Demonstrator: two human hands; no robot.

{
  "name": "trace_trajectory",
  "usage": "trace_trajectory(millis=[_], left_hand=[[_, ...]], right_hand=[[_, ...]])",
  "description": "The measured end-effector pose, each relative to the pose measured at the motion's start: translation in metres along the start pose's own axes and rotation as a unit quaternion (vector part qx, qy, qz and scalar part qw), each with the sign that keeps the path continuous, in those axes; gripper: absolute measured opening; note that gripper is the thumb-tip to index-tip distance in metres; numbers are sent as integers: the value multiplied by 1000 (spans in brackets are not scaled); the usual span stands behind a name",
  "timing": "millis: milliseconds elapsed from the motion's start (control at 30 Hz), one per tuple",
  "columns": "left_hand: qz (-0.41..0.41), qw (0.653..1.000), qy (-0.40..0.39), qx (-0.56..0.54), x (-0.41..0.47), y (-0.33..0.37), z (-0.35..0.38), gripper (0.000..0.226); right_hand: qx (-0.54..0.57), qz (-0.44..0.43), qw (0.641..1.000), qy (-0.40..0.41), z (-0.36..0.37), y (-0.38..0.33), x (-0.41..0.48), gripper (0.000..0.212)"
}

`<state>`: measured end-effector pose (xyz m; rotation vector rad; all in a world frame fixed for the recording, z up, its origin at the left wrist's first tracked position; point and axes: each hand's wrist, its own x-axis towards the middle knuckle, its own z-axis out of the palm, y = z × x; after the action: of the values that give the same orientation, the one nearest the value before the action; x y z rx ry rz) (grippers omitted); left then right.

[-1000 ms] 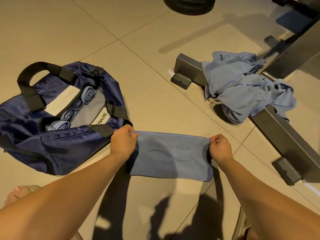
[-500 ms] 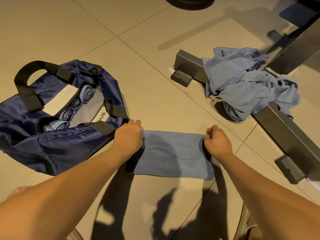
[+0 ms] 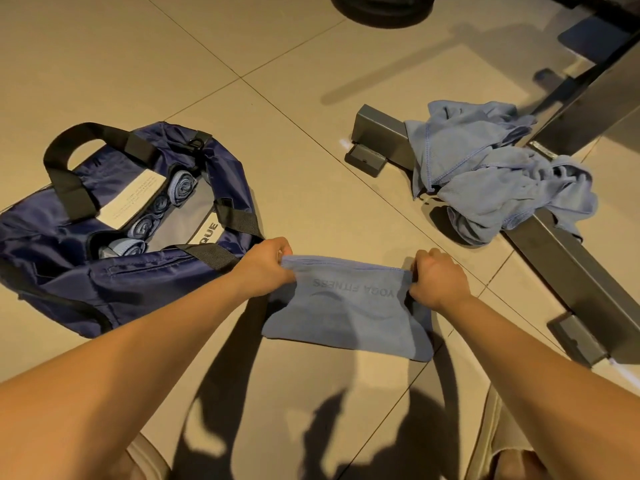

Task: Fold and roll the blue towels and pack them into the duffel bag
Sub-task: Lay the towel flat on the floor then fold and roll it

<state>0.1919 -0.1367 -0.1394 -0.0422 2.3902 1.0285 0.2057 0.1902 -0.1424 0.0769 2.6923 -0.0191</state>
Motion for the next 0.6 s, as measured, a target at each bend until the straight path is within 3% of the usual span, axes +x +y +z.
trace_trajectory(millis=[100, 200, 300, 367, 467, 600], left_hand=[[48, 995, -28, -80, -10, 5, -6, 24], [85, 991, -28, -96, -17, 14, -9, 22], [116, 989, 5, -92, -27, 30, -12, 21], [117, 988, 28, -92, -32, 36, -13, 23], [86, 990, 26, -106, -38, 31, -13, 28], [44, 996, -64, -46, -52, 12, -19, 20]], right_hand=[[91, -136, 986, 33, -17, -36, -3, 45], [258, -219, 938, -72, -39, -85, -3, 69], [345, -242, 899, -120, -56, -117, -3, 48], [352, -258, 891, -122, -64, -125, -3, 24], [356, -267, 888, -115, -75, -126, -8, 3], [392, -248, 880, -107, -97, -116, -18, 16]])
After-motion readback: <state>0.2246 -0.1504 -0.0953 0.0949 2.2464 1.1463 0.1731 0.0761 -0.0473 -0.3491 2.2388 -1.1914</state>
